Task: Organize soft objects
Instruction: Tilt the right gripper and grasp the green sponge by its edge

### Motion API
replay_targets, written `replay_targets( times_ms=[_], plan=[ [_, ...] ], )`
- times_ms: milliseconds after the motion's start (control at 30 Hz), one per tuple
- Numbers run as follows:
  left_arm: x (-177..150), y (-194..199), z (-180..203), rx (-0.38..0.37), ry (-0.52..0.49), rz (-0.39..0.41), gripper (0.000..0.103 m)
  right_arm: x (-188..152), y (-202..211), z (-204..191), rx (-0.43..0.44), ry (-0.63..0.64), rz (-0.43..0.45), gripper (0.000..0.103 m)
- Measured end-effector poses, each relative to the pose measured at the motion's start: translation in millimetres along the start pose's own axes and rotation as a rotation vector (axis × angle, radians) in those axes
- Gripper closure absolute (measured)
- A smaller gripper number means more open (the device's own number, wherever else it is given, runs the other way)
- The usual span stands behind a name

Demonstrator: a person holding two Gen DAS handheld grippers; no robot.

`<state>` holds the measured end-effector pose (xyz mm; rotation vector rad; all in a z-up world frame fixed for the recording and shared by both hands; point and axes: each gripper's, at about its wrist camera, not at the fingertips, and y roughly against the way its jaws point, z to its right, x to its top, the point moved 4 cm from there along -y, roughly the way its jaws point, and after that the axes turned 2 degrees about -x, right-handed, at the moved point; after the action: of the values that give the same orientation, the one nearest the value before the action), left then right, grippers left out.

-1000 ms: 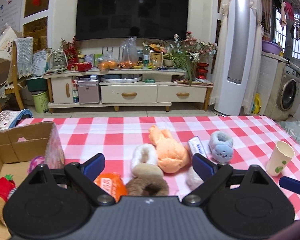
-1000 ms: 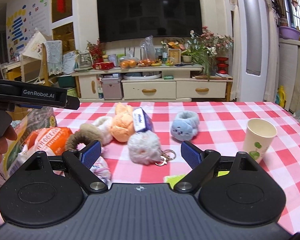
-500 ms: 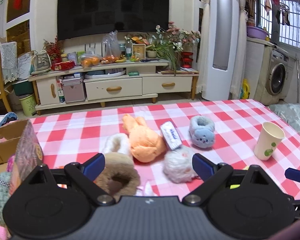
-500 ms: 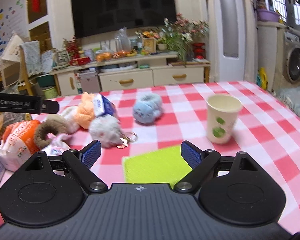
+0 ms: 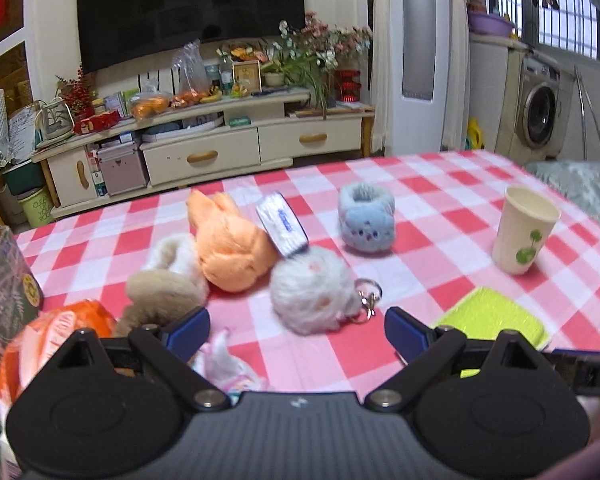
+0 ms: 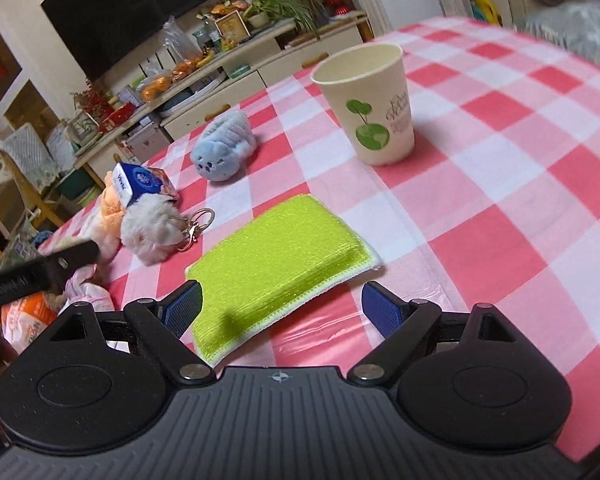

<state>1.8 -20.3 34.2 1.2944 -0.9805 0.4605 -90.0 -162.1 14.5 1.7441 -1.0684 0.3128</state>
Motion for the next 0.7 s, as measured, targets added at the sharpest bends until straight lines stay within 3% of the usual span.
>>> replay_targets(
  times_ms=[400,700],
  plan=[
    [-15,-41,20,0.056,-0.063,-0.074,0.009,14,-13,2,0.162,-0.055,0.003,0.000],
    [-22,-51,26,0.039,-0.076,-0.111,0.009,29,-21,-11,0.320,-0.083,0.034,0.000]
  ],
)
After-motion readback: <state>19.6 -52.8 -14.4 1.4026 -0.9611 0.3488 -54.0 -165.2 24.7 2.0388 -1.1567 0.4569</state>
